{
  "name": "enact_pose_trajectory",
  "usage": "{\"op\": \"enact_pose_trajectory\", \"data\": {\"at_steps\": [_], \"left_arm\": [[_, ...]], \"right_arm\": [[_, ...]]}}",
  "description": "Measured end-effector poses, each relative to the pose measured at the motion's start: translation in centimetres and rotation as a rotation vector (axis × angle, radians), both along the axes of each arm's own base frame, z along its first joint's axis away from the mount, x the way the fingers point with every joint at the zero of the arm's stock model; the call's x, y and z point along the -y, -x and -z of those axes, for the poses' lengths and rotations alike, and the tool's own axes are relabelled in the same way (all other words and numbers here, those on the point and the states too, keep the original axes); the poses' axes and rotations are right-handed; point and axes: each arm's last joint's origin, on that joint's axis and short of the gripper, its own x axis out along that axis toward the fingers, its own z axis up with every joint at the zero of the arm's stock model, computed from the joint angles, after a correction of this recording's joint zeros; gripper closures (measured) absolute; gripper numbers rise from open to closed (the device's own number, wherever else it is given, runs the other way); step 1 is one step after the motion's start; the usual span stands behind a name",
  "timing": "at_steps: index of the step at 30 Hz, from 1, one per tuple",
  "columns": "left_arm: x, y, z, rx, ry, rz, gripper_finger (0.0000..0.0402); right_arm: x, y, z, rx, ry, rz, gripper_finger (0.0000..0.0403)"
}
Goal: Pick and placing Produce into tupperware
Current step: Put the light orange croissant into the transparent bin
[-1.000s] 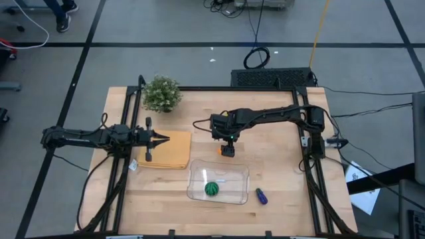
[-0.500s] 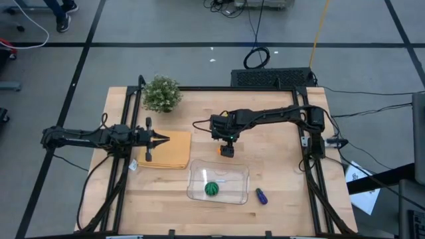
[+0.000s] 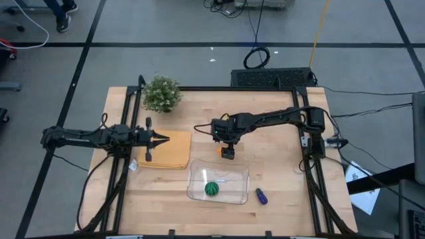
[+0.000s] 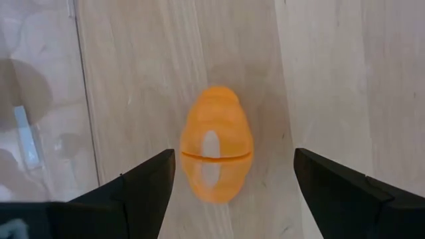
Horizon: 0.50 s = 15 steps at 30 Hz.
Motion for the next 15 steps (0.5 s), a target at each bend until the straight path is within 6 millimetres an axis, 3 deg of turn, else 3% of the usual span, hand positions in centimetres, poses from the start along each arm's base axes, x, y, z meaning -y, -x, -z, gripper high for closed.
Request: {"op": "enact_pose_trajectory", "data": {"at_steps": [15], "left_arm": [[0.00, 0.00, 0.00, 0.000, 0.002, 0.000, 0.0369]], "right_arm": [[-0.34, -0.20, -0.06, 0.021, -0.028, -0.013, 0.0103]]}}
